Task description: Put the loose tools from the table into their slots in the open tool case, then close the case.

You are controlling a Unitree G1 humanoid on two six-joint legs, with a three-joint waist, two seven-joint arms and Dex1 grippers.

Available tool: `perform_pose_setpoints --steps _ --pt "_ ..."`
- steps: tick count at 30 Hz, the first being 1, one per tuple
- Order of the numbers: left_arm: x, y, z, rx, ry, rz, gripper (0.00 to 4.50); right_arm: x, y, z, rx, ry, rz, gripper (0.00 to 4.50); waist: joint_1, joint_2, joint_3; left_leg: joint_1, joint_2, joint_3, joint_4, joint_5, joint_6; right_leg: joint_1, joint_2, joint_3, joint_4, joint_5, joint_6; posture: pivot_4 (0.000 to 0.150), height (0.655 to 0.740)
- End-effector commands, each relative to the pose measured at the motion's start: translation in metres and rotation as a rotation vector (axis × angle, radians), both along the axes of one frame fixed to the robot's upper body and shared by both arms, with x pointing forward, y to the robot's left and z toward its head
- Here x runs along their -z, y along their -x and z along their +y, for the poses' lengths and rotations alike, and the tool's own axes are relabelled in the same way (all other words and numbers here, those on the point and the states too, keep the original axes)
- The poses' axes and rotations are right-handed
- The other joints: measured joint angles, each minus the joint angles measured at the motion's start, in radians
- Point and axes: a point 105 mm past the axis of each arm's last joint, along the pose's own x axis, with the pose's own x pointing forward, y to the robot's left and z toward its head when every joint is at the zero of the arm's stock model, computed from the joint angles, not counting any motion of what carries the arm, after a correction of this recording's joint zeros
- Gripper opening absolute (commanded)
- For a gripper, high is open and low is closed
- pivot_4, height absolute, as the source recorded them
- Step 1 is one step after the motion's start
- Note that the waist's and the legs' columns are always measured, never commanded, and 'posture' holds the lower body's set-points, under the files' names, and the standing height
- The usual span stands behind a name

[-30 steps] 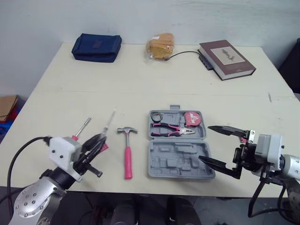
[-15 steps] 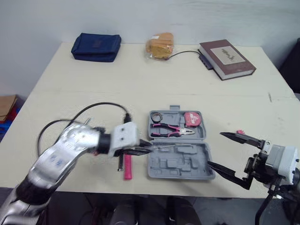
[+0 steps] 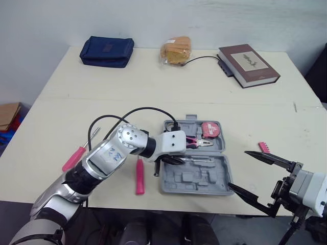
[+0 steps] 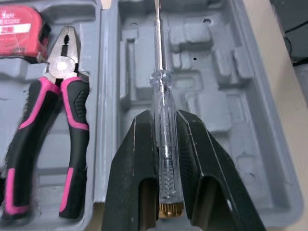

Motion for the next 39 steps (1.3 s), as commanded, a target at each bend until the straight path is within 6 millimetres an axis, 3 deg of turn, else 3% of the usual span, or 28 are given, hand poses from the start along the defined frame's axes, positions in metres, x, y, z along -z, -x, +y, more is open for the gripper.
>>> perform_pose_setpoints --steps 1,13,32,39 --pt "-0.002 -0.003 -0.004 -0.02 -0.022 -0.036 0.02 -0.007 0.004 0.005 0.001 0.011 -0.04 4.5 0.0 0.0 0.0 0.0 0.0 0.0 0.0 0.0 0.0 0.0 0.0 0.0 0.0 0.0 0.0 0.15 0.74" --pt "0.004 -0.011 -0.006 -0.086 -0.024 -0.057 0.02 -0.008 0.006 0.007 0.033 -0.006 -0.041 4.5 -0.001 0.0 0.0 0.0 0.001 0.0 0.001 0.0 0.001 0.0 0.0 0.0 0.001 0.0 0.0 0.15 0.74" --pt "0.016 -0.021 -0.007 -0.054 -0.086 -0.121 0.02 -0.008 0.002 0.008 0.047 -0.014 -0.05 4.5 0.0 0.0 0.0 0.0 0.001 0.0 0.004 -0.001 0.002 0.0 -0.001 0.0 0.002 0.0 0.0 0.15 0.74" --pt "-0.003 -0.016 -0.011 0.01 -0.024 -0.125 3.17 -0.007 0.002 0.008 0.047 -0.014 -0.045 4.5 -0.001 0.0 0.0 -0.002 0.001 0.0 0.008 -0.002 0.004 0.0 -0.001 0.0 0.003 0.0 0.0 0.15 0.74"
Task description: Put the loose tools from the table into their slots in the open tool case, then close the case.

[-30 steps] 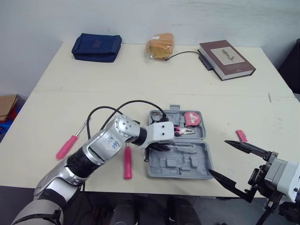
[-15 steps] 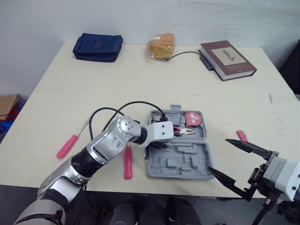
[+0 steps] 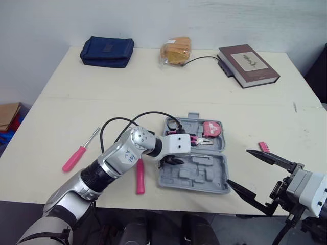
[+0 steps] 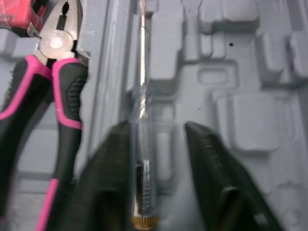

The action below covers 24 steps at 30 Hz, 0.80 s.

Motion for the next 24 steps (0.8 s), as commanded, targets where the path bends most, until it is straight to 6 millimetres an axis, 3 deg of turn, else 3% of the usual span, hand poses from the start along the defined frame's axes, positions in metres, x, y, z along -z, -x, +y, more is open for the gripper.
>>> perform_pose_setpoints --steps 1,6,9,15,18,24 --pt "-0.025 0.009 -0.001 0.089 0.037 -0.04 3.59 -0.007 0.004 0.007 -0.021 0.005 -0.037 4.5 -0.001 0.0 0.0 0.0 0.0 0.0 0.0 0.0 0.0 0.0 0.0 0.0 0.0 0.0 0.0 0.15 0.74" --pt "-0.042 0.017 -0.005 0.192 0.134 -0.068 3.59 -0.008 0.003 0.008 -0.017 -0.004 -0.042 4.5 -0.001 0.0 0.0 0.0 0.001 0.0 0.002 0.0 0.0 0.0 0.0 0.0 0.0 0.0 0.0 0.15 0.74" --pt "-0.048 0.016 -0.01 0.241 0.277 -0.081 2.78 -0.008 0.002 0.009 -0.016 -0.014 -0.041 4.5 0.001 0.0 0.0 -0.001 0.0 0.0 0.003 -0.001 0.0 0.0 -0.001 0.0 0.001 0.0 0.0 0.15 0.74" --pt "-0.019 0.004 -0.007 0.208 0.38 0.008 0.1 -0.006 0.002 0.011 -0.01 -0.021 -0.041 4.5 -0.002 0.0 0.0 -0.001 0.001 0.001 0.004 -0.003 0.004 0.0 0.0 0.0 0.001 0.0 0.0 0.15 0.74" --pt "0.0 0.0 -0.007 0.171 0.338 0.021 0.04 -0.004 0.002 0.011 -0.003 -0.022 -0.042 4.5 -0.001 0.0 0.0 -0.001 0.001 0.001 0.004 -0.003 0.004 0.0 0.0 0.0 0.001 0.0 0.001 0.15 0.74" --pt "0.007 -0.005 -0.008 0.128 0.323 0.001 0.04 -0.001 0.004 0.009 0.015 -0.022 -0.043 4.5 0.0 0.0 0.0 -0.001 0.0 0.001 0.005 -0.004 0.005 0.001 -0.001 0.0 0.001 0.0 0.001 0.15 0.74"
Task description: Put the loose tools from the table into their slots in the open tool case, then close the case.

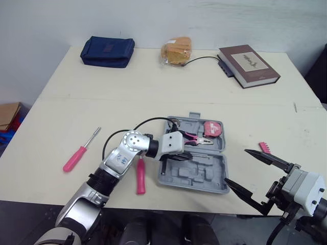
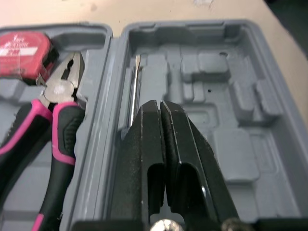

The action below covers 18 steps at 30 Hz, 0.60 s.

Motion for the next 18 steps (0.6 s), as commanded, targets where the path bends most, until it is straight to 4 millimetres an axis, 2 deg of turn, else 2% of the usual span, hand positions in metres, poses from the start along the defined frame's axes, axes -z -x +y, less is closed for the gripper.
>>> perform_pose_setpoints --steps 1,7,11,15,18 --pt "-0.003 -0.002 -0.003 -0.011 0.008 -0.028 0.04 -0.006 0.006 0.007 -0.023 0.008 -0.041 4.5 0.0 0.0 0.0 0.0 0.0 0.0 0.0 0.0 0.0 0.0 0.0 0.0 0.0 0.0 0.0 0.15 0.74" --pt "-0.004 -0.003 -0.004 -0.032 0.033 -0.016 0.04 -0.003 0.008 0.008 -0.018 0.002 -0.037 4.5 -0.001 0.0 0.0 0.0 0.0 0.0 0.0 -0.001 0.001 0.0 0.0 0.0 0.0 0.0 0.0 0.15 0.74" --pt "-0.002 -0.011 -0.002 -0.103 0.033 -0.005 0.04 -0.003 0.009 0.01 -0.019 -0.001 -0.036 4.5 -0.001 0.0 0.0 0.0 0.001 0.0 0.0 -0.001 0.001 0.0 0.0 0.0 0.0 0.0 0.0 0.15 0.74" --pt "0.012 -0.015 0.004 -0.157 -0.041 0.014 0.04 -0.005 0.008 0.012 -0.022 -0.001 -0.04 4.5 -0.001 0.0 0.0 0.0 0.0 0.0 0.0 -0.001 0.001 0.0 0.0 0.0 0.0 0.0 0.0 0.15 0.74" --pt "0.025 -0.015 0.013 -0.136 -0.15 -0.044 0.04 -0.006 0.008 0.013 -0.021 -0.001 -0.042 4.5 -0.001 0.0 0.0 0.0 0.0 0.0 0.0 -0.001 0.001 0.0 0.0 0.0 0.0 0.0 0.0 0.15 0.74"
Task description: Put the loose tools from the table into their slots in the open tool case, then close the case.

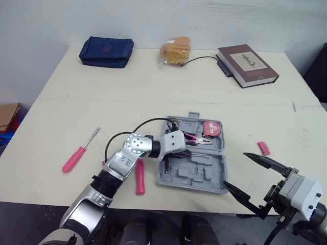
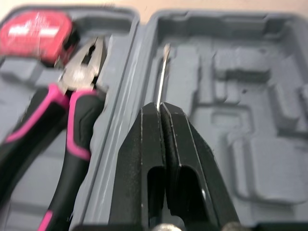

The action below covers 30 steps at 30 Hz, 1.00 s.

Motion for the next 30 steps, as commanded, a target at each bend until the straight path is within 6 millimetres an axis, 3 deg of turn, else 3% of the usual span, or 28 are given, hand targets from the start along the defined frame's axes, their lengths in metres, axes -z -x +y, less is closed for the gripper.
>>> perform_pose_setpoints --steps 1,12,15,20,23,24,26,27,30 --pt "0.02 -0.005 0.015 -0.026 -0.131 -0.026 0.04 -0.009 0.003 0.008 -0.022 0.007 -0.038 4.5 0.0 0.0 0.0 0.0 0.0 0.0 0.0 0.0 0.0 0.0 0.0 0.0 0.0 0.0 0.0 0.15 0.74" --pt "0.066 -0.002 0.027 -0.17 -0.281 0.187 0.04 -0.012 0.001 0.006 -0.003 0.013 -0.048 4.5 0.001 -0.002 -0.014 0.004 0.001 0.0 0.0 -0.003 0.001 0.004 0.0 0.0 -0.001 0.0 0.0 0.15 0.74" --pt "0.069 -0.001 0.03 -0.179 -0.303 0.218 0.04 -0.012 0.0 0.006 0.001 0.012 -0.052 4.5 0.0 -0.006 -0.025 0.005 0.002 -0.001 0.0 -0.004 0.001 0.005 0.0 -0.001 -0.002 0.0 -0.001 0.15 0.74" --pt "0.011 0.013 0.0 0.035 0.036 0.16 0.04 -0.013 0.0 0.002 0.014 0.018 -0.057 4.5 -0.002 0.0 -0.029 0.004 0.004 -0.001 0.0 -0.006 0.0 0.004 -0.001 0.002 -0.003 -0.001 -0.003 0.15 0.74" --pt "-0.045 0.026 0.013 0.186 0.256 0.098 0.04 -0.014 0.002 -0.007 0.029 0.039 -0.056 4.5 -0.001 0.002 -0.022 0.001 0.007 -0.002 0.0 -0.006 -0.002 0.002 0.001 0.002 -0.002 -0.003 -0.005 0.15 0.74" --pt "-0.055 0.027 0.018 0.195 0.288 0.088 0.04 -0.015 0.003 -0.009 0.033 0.043 -0.055 4.5 -0.001 0.002 -0.019 0.0 0.007 -0.002 0.0 -0.006 -0.002 0.001 0.001 0.001 -0.001 -0.003 -0.006 0.15 0.74" --pt "-0.066 0.024 0.032 0.173 0.339 0.058 0.64 -0.014 0.005 -0.013 0.044 0.049 -0.05 4.5 -0.001 0.002 -0.017 0.0 0.008 -0.002 0.0 -0.005 -0.004 0.0 0.003 0.001 -0.001 -0.003 -0.006 0.15 0.74" --pt "-0.068 0.019 0.048 0.125 0.352 0.045 0.85 -0.014 0.007 -0.019 0.053 0.063 -0.043 4.5 -0.001 0.002 -0.016 0.0 0.008 -0.002 0.0 -0.005 -0.004 0.0 0.003 0.001 0.0 -0.003 -0.006 0.15 0.74" --pt "-0.069 0.008 0.094 -0.016 0.349 0.017 2.18 -0.012 0.013 -0.034 0.069 0.101 -0.025 4.5 -0.006 0.005 -0.014 0.003 0.008 0.0 0.0 -0.005 -0.003 0.001 0.004 -0.001 0.0 -0.003 -0.006 0.15 0.74"
